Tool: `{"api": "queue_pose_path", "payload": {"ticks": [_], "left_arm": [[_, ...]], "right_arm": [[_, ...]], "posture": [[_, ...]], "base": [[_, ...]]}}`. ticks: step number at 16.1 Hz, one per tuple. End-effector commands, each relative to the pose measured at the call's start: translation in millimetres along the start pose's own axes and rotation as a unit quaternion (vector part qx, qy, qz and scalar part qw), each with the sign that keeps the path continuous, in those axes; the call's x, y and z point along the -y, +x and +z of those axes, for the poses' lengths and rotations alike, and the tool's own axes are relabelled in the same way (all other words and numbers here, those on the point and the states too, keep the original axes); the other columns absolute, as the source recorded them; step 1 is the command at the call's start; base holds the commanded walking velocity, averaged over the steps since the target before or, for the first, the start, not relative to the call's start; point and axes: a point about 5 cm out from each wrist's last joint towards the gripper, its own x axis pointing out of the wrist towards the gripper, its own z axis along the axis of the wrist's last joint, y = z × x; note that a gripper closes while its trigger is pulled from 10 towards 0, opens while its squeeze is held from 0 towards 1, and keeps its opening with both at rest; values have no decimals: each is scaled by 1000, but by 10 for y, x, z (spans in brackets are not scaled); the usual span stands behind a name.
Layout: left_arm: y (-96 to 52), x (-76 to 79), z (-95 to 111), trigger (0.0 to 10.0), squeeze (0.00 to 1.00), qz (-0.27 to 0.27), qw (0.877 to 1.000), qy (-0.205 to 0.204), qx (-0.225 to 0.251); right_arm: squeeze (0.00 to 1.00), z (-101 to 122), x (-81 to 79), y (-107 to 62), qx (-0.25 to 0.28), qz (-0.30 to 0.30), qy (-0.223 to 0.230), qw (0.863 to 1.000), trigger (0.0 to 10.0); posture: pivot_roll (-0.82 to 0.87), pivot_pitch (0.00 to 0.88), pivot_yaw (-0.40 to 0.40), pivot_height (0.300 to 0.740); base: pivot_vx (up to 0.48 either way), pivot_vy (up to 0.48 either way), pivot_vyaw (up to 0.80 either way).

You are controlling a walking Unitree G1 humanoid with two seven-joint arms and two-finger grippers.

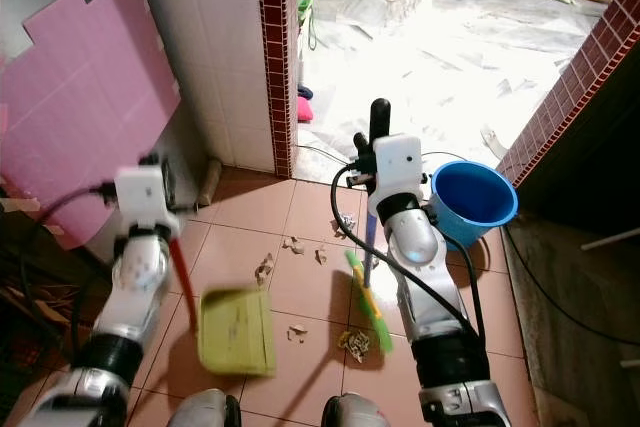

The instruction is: Sweep floor

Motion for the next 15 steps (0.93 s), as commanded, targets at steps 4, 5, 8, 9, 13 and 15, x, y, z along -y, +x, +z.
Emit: {"api": "queue_pose_path", "payload": {"ticks": [4, 5, 8, 9, 13, 15], "left_arm": [[69, -64, 272, 10000, 0, 16, 996, 39, 78], [69, -61, 246, 10000, 0, 13, 996, 45, 71], [31, -36, 161, 10000, 0, 4, 998, 45, 47], [12, -5, 186, 10000, 0, -8, 999, 23, 46], [4, 25, 182, 10000, 0, -13, 999, 18, 38], [-8, 33, 159, 10000, 0, -19, 999, 13, 32]], "right_arm": [[0, 84, -31, 34, 22, -2, 6, 1000, 10000], [0, 72, -31, 41, 20, -2, 10, 1000, 10000], [0, 63, -42, 52, 20, 1, 4, 1000, 10000], [0, 54, -45, 47, 19, -1, 4, 1000, 10000], [0, 31, -82, 23, 16, 2, 5, 1000, 10000], [0, 3, -103, -13, 9, 1, 8, 1000, 10000]], "posture": [[-37, 0, -14, 740], [-34, 0, -19, 740], [-34, 0, -21, 740], [-34, 0, -23, 740], [-39, 0, -19, 740], [-47, 5, -15, 740]], "base": [[0, 0, -200], [0, 0, -800], [0, 0, -800], [0, 0, -800], [0, 0, -575], [0, 0, 0]]}}
